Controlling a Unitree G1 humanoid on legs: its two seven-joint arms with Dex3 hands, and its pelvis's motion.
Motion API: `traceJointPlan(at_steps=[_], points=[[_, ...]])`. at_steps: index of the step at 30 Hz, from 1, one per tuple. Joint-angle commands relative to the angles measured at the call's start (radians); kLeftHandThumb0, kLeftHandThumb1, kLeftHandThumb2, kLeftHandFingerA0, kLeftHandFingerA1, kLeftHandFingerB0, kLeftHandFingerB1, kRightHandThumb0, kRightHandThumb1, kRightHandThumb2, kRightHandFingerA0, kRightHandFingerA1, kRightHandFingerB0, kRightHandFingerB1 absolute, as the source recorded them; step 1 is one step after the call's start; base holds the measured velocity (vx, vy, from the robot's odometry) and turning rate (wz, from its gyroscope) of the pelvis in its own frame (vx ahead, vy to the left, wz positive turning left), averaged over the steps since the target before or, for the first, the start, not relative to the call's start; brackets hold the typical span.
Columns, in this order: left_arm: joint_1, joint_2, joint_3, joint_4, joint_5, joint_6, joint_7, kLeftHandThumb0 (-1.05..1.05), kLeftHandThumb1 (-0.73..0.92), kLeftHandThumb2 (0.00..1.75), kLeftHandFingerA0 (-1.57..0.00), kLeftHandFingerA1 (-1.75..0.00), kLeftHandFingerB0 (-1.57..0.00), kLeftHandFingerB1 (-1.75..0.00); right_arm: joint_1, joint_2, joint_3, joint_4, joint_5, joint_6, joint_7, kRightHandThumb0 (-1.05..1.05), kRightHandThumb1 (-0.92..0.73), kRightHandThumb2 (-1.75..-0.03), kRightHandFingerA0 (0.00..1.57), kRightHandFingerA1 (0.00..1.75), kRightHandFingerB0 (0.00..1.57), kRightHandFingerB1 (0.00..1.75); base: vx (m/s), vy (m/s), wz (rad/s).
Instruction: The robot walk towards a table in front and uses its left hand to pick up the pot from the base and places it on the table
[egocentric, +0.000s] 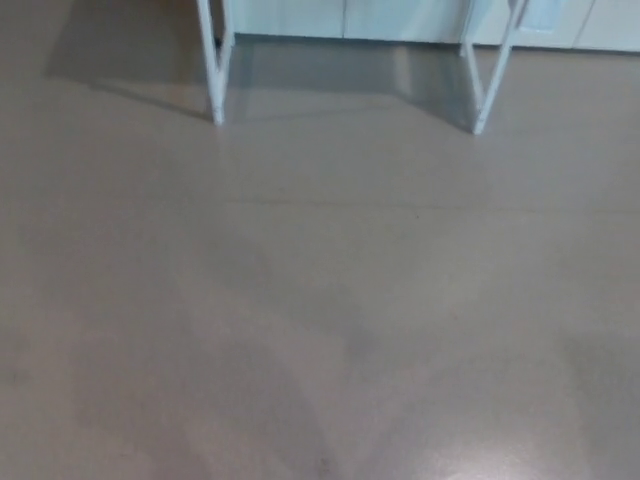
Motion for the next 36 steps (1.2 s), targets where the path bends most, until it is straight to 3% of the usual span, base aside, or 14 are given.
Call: traceJointPlan(at_steps=[1, 2, 3, 4, 6, 21, 36], points=[[-0.003, 0.011, 0.005, 0.003, -0.03, -0.018, -0.008, -0.05, 0.47, 0.53, -0.67, -0.49, -0.51, -0.42, 0.005, -0.012, -0.011, 0.002, 0.012, -0.012, 0.0, -0.2, -0.54, -0.55, 0.76, 0.48, 0.51, 0.42, 0.17, 0.216, 0.07], [-0.004, 0.012, 0.003, 0.005, -0.027, -0.022, -0.003, -0.06, 0.46, 0.52, -0.68, -0.49, -0.51, -0.42, 0.006, -0.012, -0.009, 0.0, 0.01, -0.012, -0.002, -0.28, -0.46, -0.64, 0.72, 0.55, 0.47, 0.48, 0.19, 0.18, -0.01], [-0.005, 0.012, 0.002, 0.004, -0.028, -0.021, -0.005, -0.06, 0.46, 0.52, -0.66, -0.48, -0.51, -0.41, 0.004, -0.012, -0.006, -0.005, 0.006, -0.009, -0.004, -0.2, -0.54, -0.55, 0.75, 0.48, 0.51, 0.41, 0.15, 0.131, -0.01], [-0.006, 0.013, 0.0, 0.001, -0.027, -0.021, -0.006, -0.07, 0.47, 0.52, -0.65, -0.48, -0.51, -0.41, -0.023, -0.01, 0.001, 0.02, -0.004, 0.001, -0.013, -0.33, -0.46, -0.67, 0.69, 0.56, 0.47, 0.49, 0.14, 0.091, 0.04], [-0.008, 0.012, -0.004, -0.003, -0.025, -0.027, -0.001, -0.06, 0.48, 0.53, -0.67, -0.48, -0.53, -0.42, -0.107, 0.006, 0.012, 0.115, -0.021, 0.026, -0.04, -0.38, -0.45, -0.7, 0.7, 0.58, 0.47, 0.5, 0.16, 0.034, 0.04], [-0.013, 0.012, -0.017, -0.021, -0.029, -0.019, 0.013, -0.08, 0.49, 0.53, -0.65, -0.48, -0.53, -0.42, -0.181, 0.009, 0.025, 0.201, -0.029, 0.019, -0.054, -0.38, -0.44, -0.71, 0.73, 0.59, 0.48, 0.51, 0.13, -0.182, 0.11], [0.006, 0.014, -0.032, -0.016, -0.025, -0.033, 0.009, -0.11, 0.47, 0.54, -0.66, -0.48, -0.51, -0.42, -0.174, 0.008, 0.029, 0.199, -0.035, 0.027, -0.056, -0.39, -0.46, -0.73, 0.69, 0.6, 0.49, 0.53, 0.1, 0.139, -0.07]])
